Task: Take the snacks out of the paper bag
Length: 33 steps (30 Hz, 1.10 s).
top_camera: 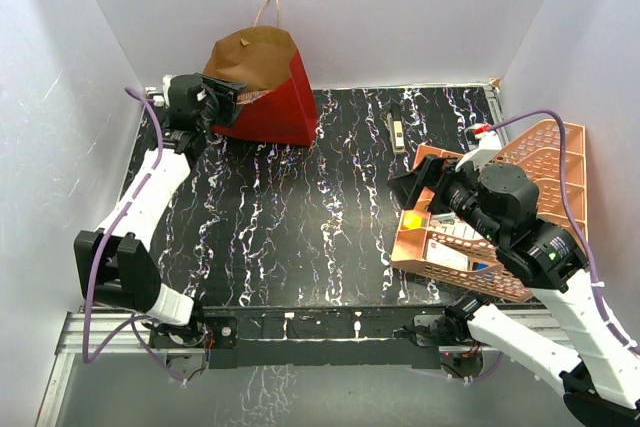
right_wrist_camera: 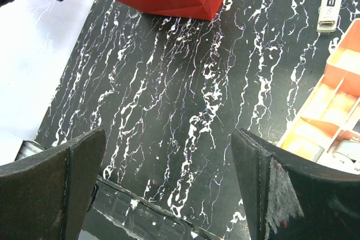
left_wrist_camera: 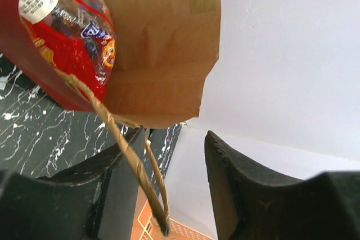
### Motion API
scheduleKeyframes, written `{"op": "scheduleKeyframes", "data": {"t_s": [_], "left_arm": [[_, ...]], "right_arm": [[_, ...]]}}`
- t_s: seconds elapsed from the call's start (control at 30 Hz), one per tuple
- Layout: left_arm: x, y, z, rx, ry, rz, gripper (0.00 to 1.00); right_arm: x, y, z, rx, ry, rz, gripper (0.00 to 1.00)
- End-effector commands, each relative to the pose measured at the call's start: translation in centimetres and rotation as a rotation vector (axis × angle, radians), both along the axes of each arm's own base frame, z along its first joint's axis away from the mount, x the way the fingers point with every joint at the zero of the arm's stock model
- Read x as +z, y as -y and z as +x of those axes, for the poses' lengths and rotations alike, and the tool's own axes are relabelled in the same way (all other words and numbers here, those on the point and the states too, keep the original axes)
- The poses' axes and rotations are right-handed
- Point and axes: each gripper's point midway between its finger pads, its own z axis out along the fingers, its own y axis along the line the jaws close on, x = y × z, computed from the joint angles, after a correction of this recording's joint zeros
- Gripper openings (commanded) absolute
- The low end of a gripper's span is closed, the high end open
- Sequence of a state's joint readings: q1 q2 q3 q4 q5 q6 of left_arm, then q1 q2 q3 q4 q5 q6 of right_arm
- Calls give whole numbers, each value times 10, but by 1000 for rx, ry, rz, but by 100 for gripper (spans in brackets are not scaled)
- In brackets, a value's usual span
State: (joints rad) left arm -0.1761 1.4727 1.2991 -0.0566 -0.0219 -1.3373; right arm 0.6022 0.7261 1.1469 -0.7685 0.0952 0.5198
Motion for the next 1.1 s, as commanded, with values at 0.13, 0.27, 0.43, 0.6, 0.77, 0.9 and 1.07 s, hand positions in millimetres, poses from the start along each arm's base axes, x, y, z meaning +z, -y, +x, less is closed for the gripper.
{"op": "scheduleKeyframes", "data": {"t_s": [0.13,0.27,0.43,0.6,0.77,0.9,1.07], "left_arm": [[32,-20,9,63,80,28,10],[33,-31,-11,52,71,74,0],[51,-40,-47,38,123,99,0],[65,-50,-86,51,154,94,0],[69,-52,-127,18,141,146,0],[60,-49,-170,-31,104,155,0],[34,-45,-222,-69,54,123,0]], "right_arm": [[10,-8,10,1,25,26,98],[2,-9,10,1,20,29,98],[-6,-16,11,27,6,30,98],[-11,-22,13,55,-12,17,98],[-16,-29,22,61,-7,5,98],[-13,-55,29,155,-15,32,98],[-8,-100,38,347,13,85,98]]}}
